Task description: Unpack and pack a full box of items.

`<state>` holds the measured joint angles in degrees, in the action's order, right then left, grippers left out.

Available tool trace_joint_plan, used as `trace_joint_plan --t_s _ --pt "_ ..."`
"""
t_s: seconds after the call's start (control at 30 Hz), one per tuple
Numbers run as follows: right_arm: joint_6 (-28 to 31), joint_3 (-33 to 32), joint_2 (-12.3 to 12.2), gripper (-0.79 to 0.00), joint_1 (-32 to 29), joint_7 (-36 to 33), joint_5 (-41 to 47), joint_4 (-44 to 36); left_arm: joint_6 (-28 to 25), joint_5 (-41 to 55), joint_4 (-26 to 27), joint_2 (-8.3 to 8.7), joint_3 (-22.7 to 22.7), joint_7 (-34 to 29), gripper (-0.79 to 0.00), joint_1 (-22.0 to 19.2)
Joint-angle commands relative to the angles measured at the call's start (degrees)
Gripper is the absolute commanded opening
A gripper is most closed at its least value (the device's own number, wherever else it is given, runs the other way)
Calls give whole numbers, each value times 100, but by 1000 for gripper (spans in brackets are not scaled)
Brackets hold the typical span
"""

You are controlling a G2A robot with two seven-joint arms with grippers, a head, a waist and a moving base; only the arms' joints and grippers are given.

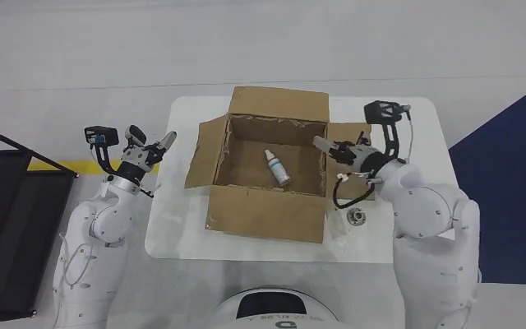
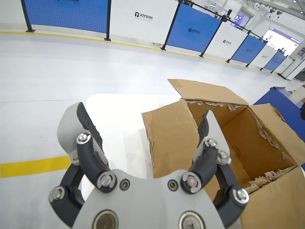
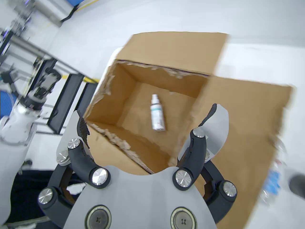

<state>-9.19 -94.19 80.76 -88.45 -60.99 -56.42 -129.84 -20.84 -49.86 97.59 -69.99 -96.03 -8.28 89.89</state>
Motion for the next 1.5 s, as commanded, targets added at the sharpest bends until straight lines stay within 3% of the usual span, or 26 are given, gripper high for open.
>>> trace_joint_plan --t_s 0.0,0.1,0.17,0.33,0.4,0.43,0.53,0.8,0.9,0.97,1.13,1.17,1.47 --pt "-450 -784 0 0 -433 167 100 -177 0 0 0 0 0 0 0 0" --pt "-1179 -1650 3 0 -917 97 275 -39 0 0 0 0 0 0 0 0" --pt "-1490 -2018 -35 0 -966 -400 200 366 0 0 0 0 0 0 0 0" --pt "-1804 -2116 -166 0 -475 -1324 -700 1132 0 0 0 0 0 0 0 0" --pt "-1699 -2088 -210 0 -199 -1615 -728 1383 0 0 0 0 0 0 0 0" --pt "-1683 -2082 -228 -114 -110 -1687 -804 1520 0 0 0 0 0 0 0 0" --pt "-1642 -1994 -265 -166 177 -1769 -1169 2002 0 0 0 0 0 0 0 0" --pt "-1545 -1959 -236 -169 543 -1866 -1566 2738 0 0 0 0 0 0 0 0" --pt "-1522 -1968 -214 -120 647 -1889 -1709 2915 0 0 0 0 0 0 0 0" --pt "-1508 -1992 -190 -129 728 -1903 -1766 3004 0 0 0 0 0 0 0 0" --pt "-1575 -2123 -136 -219 878 -1836 -1907 3197 0 0 0 0 0 0 0 0" --pt "-1574 -2145 -125 -265 896 -1837 -1951 3228 0 0 0 0 0 0 0 0" --pt "-1439 -2159 -17 -339 1198 -1972 -2257 3547 0 0 0 0 0 0 0 0"
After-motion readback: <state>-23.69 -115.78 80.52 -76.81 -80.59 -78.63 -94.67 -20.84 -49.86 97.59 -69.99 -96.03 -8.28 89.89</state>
